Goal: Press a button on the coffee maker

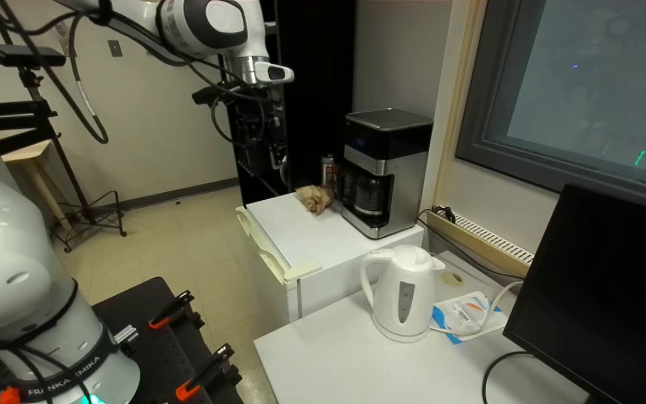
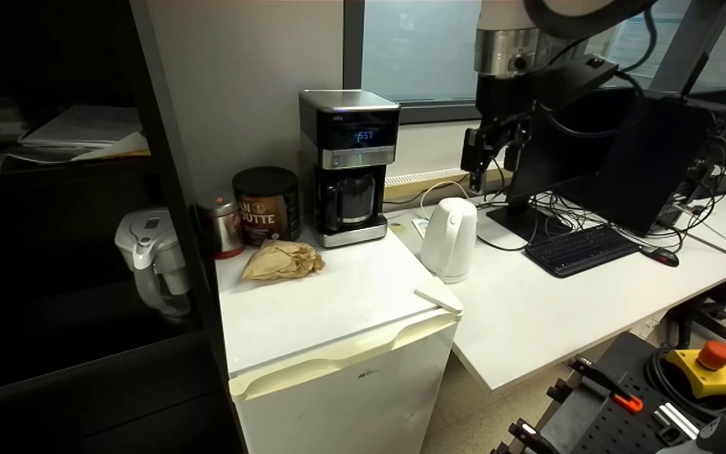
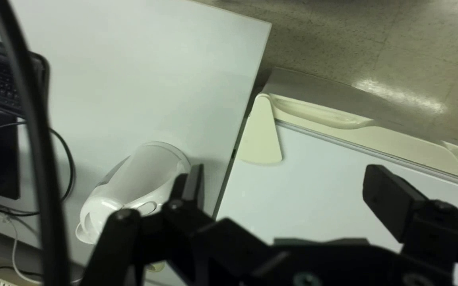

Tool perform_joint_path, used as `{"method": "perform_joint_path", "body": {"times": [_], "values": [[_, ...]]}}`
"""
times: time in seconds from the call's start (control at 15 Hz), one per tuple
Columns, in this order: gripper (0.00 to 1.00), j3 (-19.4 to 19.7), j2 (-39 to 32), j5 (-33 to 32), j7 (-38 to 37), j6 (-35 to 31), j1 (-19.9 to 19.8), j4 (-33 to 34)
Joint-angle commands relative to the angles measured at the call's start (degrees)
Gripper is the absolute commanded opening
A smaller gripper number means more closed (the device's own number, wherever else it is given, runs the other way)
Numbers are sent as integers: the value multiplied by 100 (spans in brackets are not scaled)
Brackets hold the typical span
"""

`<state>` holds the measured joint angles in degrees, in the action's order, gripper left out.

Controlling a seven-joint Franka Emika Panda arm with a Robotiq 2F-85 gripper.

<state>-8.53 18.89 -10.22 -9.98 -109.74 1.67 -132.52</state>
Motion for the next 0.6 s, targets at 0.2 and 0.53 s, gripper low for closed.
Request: {"method": "perform_joint_path", "body": {"times": [0.2,0.53], "values": [[100,-123,-792,-1426,-257,-430,43,529],[91,-197,-1003,-2382,-358,-1236,167,443]]}}
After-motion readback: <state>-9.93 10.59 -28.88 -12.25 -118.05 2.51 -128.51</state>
